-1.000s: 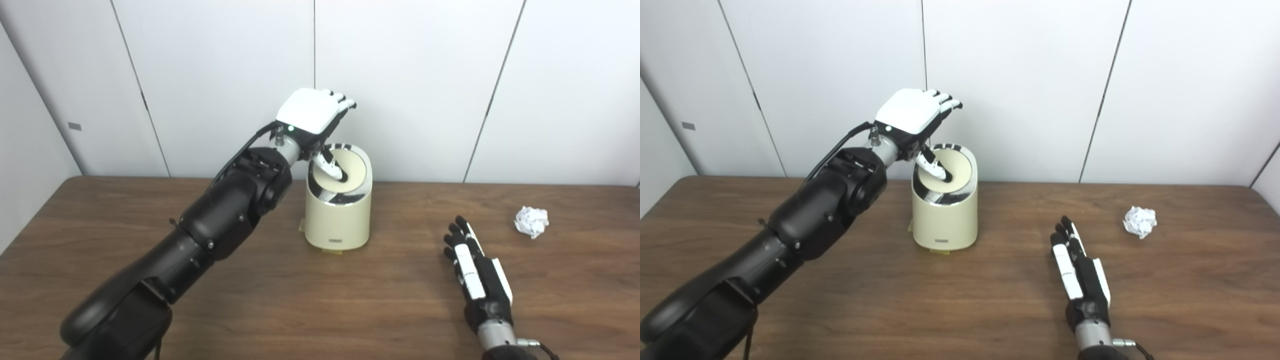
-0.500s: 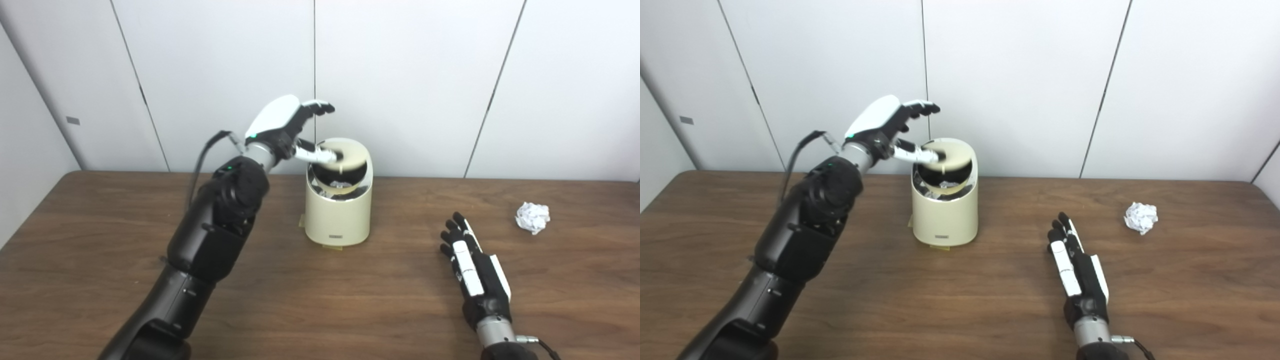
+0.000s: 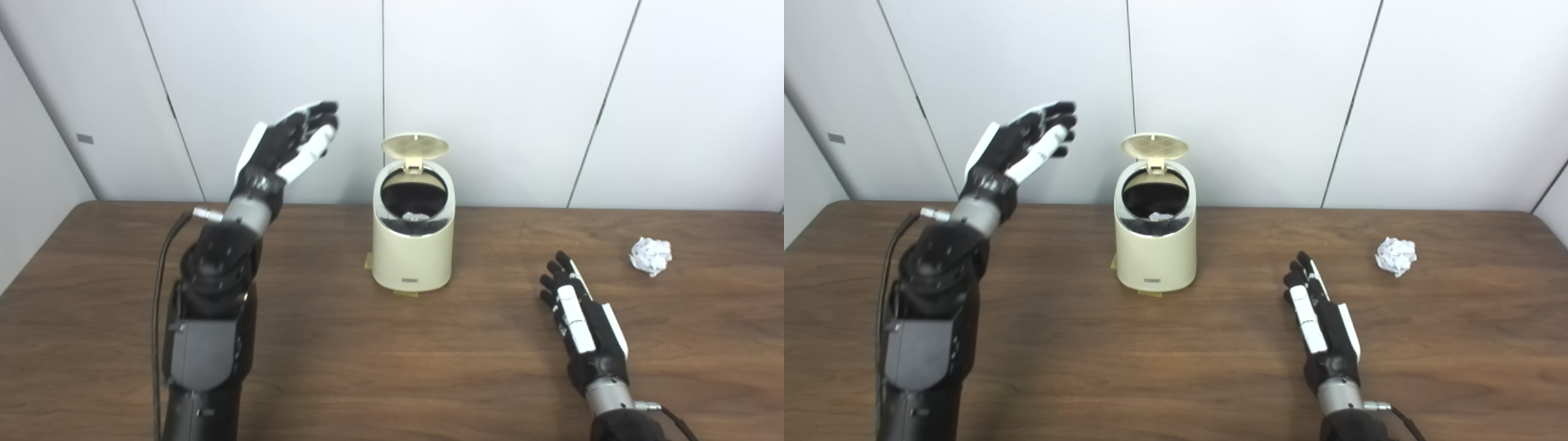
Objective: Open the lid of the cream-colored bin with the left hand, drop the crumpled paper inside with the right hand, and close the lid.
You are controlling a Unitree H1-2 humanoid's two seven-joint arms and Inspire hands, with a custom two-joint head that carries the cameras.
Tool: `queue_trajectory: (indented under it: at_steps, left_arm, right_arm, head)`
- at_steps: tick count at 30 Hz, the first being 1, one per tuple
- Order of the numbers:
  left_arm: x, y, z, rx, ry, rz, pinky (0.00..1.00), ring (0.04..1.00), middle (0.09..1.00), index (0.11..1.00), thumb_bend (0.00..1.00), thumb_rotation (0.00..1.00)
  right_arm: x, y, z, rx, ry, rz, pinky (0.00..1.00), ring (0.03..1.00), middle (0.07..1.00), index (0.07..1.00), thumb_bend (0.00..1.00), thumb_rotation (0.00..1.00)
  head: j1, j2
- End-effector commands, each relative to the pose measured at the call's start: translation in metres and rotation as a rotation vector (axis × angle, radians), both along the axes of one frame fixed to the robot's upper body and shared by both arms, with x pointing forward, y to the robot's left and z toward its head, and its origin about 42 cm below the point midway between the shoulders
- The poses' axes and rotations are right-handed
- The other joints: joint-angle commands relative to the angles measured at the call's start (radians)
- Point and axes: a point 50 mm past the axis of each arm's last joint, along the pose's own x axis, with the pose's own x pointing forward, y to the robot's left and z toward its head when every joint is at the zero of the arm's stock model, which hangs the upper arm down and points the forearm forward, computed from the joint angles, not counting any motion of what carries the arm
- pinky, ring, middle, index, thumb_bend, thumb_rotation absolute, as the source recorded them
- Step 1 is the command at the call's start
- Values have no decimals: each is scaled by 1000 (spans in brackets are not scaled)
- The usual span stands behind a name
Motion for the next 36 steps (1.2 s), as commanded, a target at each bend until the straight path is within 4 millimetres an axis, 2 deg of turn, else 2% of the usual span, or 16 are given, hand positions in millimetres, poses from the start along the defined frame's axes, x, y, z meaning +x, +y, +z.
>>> queue_trajectory:
  at_steps: [1, 2, 6, 8, 10, 12, 14, 16, 18, 19, 23, 30, 36]
  left_arm:
    - [-8, 0, 19, -40, -96, -7, 843, 858, 862, 890, 371, 629]
    - [-14, 4, 10, -48, -90, -5, 860, 871, 875, 907, 382, 683]
    - [-36, 10, -20, -80, -59, -1, 898, 903, 906, 919, 406, 759]
    - [-50, 10, -36, -91, -35, 2, 918, 934, 940, 956, 432, 831]
    - [-63, 10, -49, -111, -15, -4, 973, 978, 986, 993, 502, 885]
    - [-74, 9, -59, -116, -6, -5, 988, 987, 994, 997, 522, 894]
    - [-83, 8, -68, -119, -8, 2, 998, 991, 998, 1000, 561, 914]
    - [-90, 6, -77, -145, -11, 12, 1000, 984, 994, 1000, 571, 919]
    - [-94, 5, -86, -170, -10, 21, 992, 981, 992, 1000, 568, 951]
    - [-97, 4, -90, -180, -6, 26, 997, 982, 992, 1000, 563, 951]
    - [-103, 3, -105, -204, 1, 46, 1000, 999, 998, 1000, 571, 900]
    - [-105, 4, -123, -223, -14, 76, 1000, 997, 990, 997, 556, 911]
    - [-104, 11, -126, -224, -17, 78, 1000, 1000, 999, 1000, 569, 883]
  right_arm:
    - [2, -1, 19, -1, -74, 11, 973, 949, 969, 963, 543, 782]
    - [0, -2, 21, -3, -77, 9, 957, 948, 971, 962, 531, 756]
    - [-6, -3, 34, -25, -89, -3, 893, 934, 963, 950, 514, 642]
    - [-6, -6, 41, -57, -99, -20, 830, 894, 938, 937, 546, 599]
    - [-4, -10, 46, -78, -108, -31, 784, 859, 913, 920, 609, 508]
    - [-1, -14, 51, -88, -116, -46, 767, 848, 905, 913, 631, 491]
    - [2, -17, 56, -63, -127, -59, 743, 842, 892, 879, 716, 400]
    - [6, -21, 58, -65, -137, -65, 736, 845, 890, 869, 742, 375]
    - [9, -26, 62, -81, -146, -72, 730, 853, 887, 854, 720, 302]
    - [11, -28, 65, -114, -159, -84, 725, 853, 884, 848, 714, 265]
    - [20, -46, 81, -270, -200, -118, 784, 841, 868, 830, 735, 219]
    - [41, -95, 104, -516, -237, -228, 767, 837, 853, 822, 809, 116]
    - [50, -119, 131, -722, -255, -319, 745, 818, 837, 801, 852, 108]
  head:
    - [0, 0]
    - [0, 0]
    - [6, 3]
    - [5, 3]
    - [-6, 5]
    - [-12, 4]
    - [-21, 5]
    - [-38, 6]
    - [-38, 6]
    - [-64, 9]
    - [-87, 8]
    - [-129, -18]
    - [-199, -11]
